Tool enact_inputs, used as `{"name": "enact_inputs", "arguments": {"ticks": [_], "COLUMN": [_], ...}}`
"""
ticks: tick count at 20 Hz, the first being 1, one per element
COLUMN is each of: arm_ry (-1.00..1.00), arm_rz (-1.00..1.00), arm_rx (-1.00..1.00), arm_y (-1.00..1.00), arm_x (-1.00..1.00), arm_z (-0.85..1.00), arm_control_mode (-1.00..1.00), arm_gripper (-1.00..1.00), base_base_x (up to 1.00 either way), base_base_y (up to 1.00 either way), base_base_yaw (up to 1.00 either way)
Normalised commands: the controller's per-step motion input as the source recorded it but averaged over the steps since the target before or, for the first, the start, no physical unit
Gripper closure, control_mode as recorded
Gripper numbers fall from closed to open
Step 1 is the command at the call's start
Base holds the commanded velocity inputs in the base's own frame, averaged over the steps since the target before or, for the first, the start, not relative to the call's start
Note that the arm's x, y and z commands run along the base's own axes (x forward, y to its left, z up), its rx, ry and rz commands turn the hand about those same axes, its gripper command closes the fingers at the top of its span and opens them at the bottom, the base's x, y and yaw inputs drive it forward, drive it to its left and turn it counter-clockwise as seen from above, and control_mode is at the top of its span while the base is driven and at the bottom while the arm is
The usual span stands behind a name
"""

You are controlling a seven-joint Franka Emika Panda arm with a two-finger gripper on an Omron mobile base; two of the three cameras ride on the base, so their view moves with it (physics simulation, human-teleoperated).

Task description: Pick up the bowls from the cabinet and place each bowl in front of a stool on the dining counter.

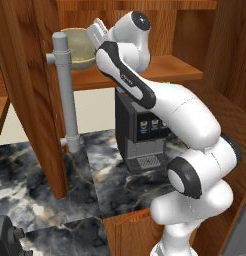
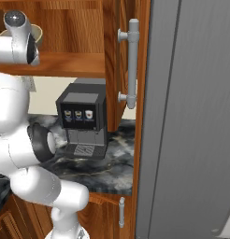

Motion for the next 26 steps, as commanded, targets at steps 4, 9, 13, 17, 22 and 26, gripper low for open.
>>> {"name": "enact_inputs", "arguments": {"ticks": [4,9,13,17,22,26], "arm_ry": [0.00,0.05,0.19,0.27,0.26,0.22], "arm_rz": [-0.12,-0.15,-0.16,-0.13,-0.13,-0.14], "arm_rx": [0.01,0.00,0.00,0.01,0.02,0.01], "arm_y": [-0.41,-0.55,-0.53,-0.56,-0.54,-0.44], "arm_x": [-0.65,-0.75,-0.89,-0.91,-0.94,-0.92], "arm_z": [0.00,0.11,0.14,0.08,0.00,0.00], "arm_control_mode": [-1.00,-1.00,-1.00,-1.00,-1.00,-1.00], "arm_gripper": [1.00,1.00,1.00,1.00,1.00,1.00], "base_base_x": [0.00,0.00,0.00,0.00,0.00,0.00], "base_base_y": [0.00,0.00,0.00,0.00,0.00,0.00], "base_base_yaw": [0.00,0.00,0.00,0.00,0.00,0.00]}}
